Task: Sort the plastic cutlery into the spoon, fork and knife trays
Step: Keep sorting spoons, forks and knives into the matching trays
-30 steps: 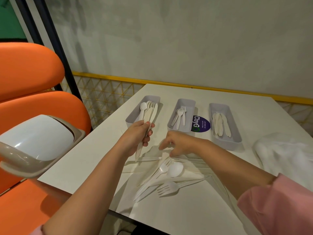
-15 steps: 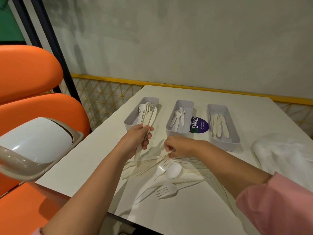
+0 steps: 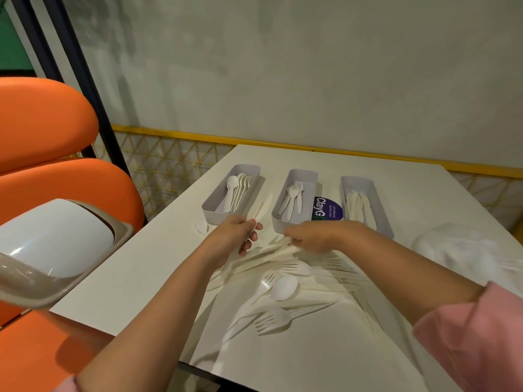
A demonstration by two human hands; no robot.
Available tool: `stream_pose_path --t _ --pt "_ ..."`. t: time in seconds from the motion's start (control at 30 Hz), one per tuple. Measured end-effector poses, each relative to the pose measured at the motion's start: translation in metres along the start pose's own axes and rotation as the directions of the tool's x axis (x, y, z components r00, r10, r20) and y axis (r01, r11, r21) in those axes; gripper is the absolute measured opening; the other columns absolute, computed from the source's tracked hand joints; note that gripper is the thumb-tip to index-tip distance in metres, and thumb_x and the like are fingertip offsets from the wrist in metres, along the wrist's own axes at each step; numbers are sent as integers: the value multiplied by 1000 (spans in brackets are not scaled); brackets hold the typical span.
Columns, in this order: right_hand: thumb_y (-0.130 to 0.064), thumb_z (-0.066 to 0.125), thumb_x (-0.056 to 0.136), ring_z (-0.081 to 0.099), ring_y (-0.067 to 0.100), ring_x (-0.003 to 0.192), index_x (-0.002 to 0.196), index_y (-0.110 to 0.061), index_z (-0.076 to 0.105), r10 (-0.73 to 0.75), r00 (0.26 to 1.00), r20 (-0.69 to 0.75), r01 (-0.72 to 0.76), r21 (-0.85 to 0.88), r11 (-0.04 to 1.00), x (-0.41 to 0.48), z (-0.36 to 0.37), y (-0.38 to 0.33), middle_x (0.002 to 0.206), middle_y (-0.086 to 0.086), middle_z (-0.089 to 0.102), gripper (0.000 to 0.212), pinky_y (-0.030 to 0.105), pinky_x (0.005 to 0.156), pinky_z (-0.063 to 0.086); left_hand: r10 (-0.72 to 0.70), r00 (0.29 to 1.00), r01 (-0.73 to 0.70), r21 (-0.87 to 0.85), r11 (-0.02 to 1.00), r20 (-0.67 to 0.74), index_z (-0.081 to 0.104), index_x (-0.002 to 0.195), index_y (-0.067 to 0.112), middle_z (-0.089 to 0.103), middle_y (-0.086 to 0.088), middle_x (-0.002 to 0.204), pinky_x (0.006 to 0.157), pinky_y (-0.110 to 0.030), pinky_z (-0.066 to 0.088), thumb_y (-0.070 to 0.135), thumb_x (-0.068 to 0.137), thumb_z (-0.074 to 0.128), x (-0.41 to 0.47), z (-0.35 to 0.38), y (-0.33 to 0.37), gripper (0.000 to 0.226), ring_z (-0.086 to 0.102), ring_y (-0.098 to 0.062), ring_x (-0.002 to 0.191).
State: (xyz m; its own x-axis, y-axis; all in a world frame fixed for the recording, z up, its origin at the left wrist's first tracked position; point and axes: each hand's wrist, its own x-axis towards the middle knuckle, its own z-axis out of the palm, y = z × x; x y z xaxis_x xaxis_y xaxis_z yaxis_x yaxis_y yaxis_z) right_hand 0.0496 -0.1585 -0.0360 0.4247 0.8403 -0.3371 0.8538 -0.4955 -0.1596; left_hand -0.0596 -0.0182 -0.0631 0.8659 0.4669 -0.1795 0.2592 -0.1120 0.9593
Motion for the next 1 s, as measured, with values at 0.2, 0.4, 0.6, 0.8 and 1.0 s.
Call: stream_pose_path --t 0.2,0.4,0.6,0.8,1.0 --pt "-8 31 98 38 17 81 102 -10 49 60 996 63 -58 -31 998 -10 -21 4 91 4 44 19 26 68 32 124 992 -122 264 957 9 56 87 11 52 2 74 63 -24 36 23 101 34 5 11 14 28 45 -13 69" --pt "-14 38 98 41 23 74 95 -12 55 105 994 -11 -103 105 989 -20 -39 4 85 9 49 18 32 64 35 200 972 -233 427 874 122 51 91 10 63 -4 89 77 -30 44 27 102 29 7 24 28 29 58 -17 77" --pt "-15 46 95 45 18 60 86 -7 58 149 972 -181 -81 339 937 -32 -49 15 71 6 51 17 25 56 39 253 947 -311 372 875 196 45 87 13 59 4 74 73 -30 43 30 102 29 11 29 37 27 55 -14 68" --pt "-8 55 92 48 13 53 99 -8 56 243 911 -334 30 639 768 -35 -56 22 70 6 54 7 19 51 44 294 936 -351 419 837 196 45 100 14 48 4 79 63 -22 36 42 99 32 4 39 48 32 44 -10 71" --pt "-9 60 89 51 12 48 103 -11 50 386 821 -421 128 794 594 -30 -58 27 69 7 57 18 20 51 50 223 951 -281 294 914 215 42 115 22 53 9 86 60 -18 41 41 89 56 5 46 51 35 53 -7 76"
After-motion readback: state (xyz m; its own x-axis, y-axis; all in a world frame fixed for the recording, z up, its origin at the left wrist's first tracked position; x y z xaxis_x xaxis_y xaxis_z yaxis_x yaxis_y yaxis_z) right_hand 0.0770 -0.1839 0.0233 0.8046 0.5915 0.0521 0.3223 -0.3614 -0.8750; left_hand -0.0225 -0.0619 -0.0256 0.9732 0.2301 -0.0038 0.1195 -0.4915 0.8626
